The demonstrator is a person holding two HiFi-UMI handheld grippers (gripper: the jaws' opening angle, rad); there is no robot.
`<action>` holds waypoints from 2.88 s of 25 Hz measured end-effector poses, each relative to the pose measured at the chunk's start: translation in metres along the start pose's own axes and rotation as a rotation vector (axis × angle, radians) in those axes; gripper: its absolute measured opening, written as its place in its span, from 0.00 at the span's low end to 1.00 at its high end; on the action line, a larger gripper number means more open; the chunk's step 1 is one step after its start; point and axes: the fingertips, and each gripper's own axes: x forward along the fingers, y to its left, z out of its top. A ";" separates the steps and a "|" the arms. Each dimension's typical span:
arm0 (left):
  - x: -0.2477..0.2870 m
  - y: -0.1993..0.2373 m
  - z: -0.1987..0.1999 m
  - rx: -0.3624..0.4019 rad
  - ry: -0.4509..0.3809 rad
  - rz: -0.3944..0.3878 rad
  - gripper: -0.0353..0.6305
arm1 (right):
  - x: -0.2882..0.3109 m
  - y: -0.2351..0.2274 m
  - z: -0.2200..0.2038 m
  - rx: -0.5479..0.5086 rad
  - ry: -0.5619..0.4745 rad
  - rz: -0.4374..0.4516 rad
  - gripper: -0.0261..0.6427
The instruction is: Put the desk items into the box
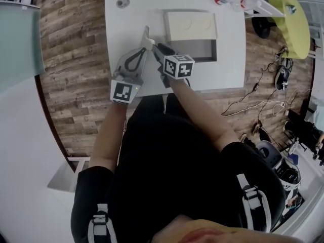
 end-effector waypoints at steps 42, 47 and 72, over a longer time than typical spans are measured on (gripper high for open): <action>0.004 0.013 -0.003 -0.005 -0.006 0.021 0.07 | 0.028 -0.001 -0.006 0.170 0.051 -0.009 0.08; 0.004 0.005 0.013 0.022 -0.024 -0.007 0.07 | 0.010 0.009 0.003 0.158 0.023 -0.003 0.08; 0.079 -0.101 0.096 0.083 -0.152 -0.136 0.07 | -0.134 -0.038 0.046 0.009 -0.047 0.038 0.08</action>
